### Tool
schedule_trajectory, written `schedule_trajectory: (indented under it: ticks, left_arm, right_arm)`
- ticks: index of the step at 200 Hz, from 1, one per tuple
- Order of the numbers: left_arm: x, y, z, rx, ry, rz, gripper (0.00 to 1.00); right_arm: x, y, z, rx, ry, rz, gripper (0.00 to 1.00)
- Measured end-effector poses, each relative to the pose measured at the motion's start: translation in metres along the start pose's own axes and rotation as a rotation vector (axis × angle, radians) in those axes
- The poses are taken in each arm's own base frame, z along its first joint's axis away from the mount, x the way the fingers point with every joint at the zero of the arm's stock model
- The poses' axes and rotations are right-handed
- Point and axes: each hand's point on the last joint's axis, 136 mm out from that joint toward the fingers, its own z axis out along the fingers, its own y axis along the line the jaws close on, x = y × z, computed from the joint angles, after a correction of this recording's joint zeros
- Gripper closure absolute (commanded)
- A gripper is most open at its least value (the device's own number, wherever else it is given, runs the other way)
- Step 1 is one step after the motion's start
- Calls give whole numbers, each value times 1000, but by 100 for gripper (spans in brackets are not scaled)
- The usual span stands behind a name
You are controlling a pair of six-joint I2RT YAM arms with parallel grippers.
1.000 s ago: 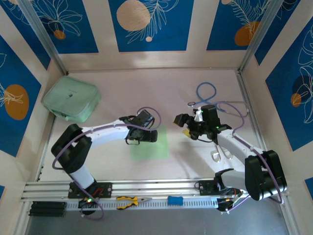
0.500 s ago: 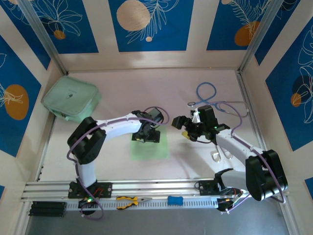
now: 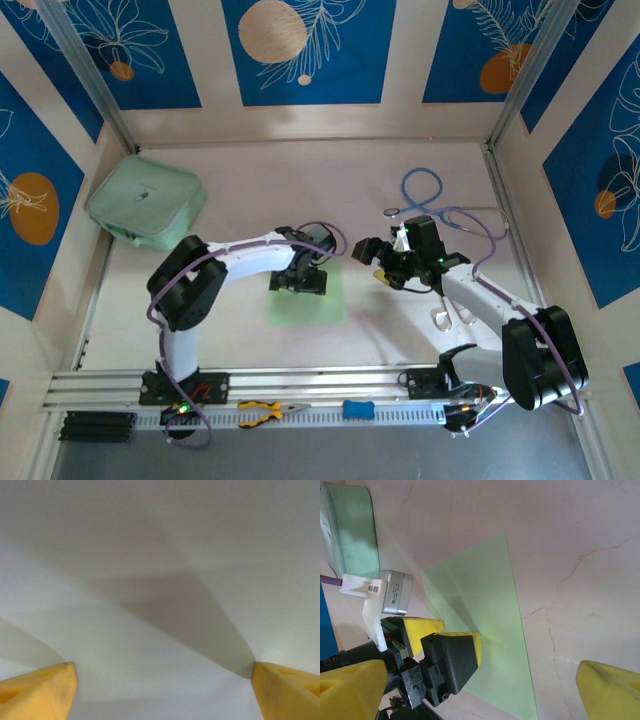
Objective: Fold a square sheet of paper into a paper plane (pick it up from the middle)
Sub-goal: First fold the square sheet of paper in half at the center of the table.
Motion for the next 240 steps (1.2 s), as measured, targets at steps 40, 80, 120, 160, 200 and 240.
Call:
schedule_trajectory:
  ticks: [40, 80, 120, 160, 200, 240]
  left_arm:
    - [0, 0, -1, -4, 3, -23, 10]
    - [-2, 1, -5, -12, -1, -64, 9]
    - [-8, -5, -11, 11, -22, -105, 8]
    - [-7, -5, -9, 10, -20, -128, 8]
    - [-7, -10, -6, 22, -20, -140, 8]
    - [-7, -12, -6, 26, -23, -147, 8]
  right_arm:
    - [1, -1, 0, 4, 4, 4, 3]
    - [2, -3, 0, 13, 7, 9, 3]
    - [2, -3, 0, 14, 7, 9, 3]
    - [2, -4, 0, 16, 5, 10, 3]
    - [2, -4, 0, 16, 4, 9, 3]
    - [2, -4, 0, 19, 3, 7, 3]
